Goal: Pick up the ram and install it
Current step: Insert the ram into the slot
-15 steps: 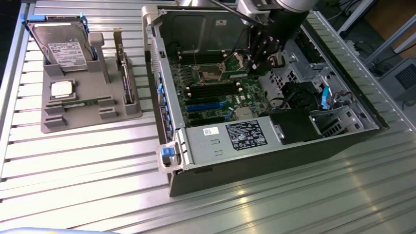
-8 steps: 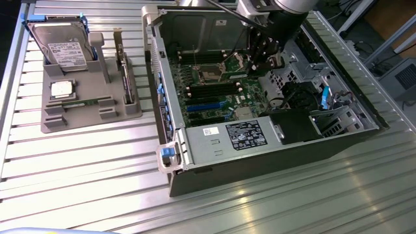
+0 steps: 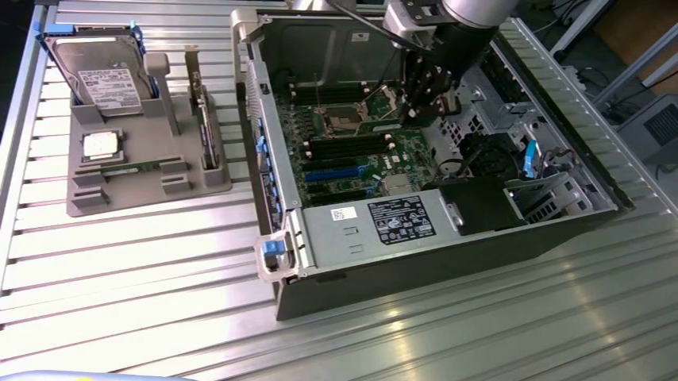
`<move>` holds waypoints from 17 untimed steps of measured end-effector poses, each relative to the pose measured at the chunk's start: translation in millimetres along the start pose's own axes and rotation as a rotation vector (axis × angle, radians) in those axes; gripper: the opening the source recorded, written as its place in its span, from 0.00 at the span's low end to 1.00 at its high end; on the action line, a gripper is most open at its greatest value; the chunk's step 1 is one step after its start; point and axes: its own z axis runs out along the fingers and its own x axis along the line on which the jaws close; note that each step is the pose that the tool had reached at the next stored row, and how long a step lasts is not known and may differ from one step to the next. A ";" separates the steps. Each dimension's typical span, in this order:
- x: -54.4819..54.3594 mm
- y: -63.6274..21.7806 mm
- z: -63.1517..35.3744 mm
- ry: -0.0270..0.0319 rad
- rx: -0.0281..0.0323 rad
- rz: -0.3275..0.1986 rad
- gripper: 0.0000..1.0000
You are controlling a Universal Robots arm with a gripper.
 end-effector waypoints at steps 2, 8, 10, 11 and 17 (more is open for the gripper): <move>0.1 0.0 1.3 0.0000 0.0000 0.000 0.12; 0.3 0.0 5.6 0.0000 0.0000 0.000 0.12; 0.4 0.0 7.0 0.0000 0.0000 0.000 0.12; 0.4 0.0 7.3 0.0001 0.0000 0.000 0.12; 0.2 7.4 12.2 0.0000 0.0000 0.000 0.12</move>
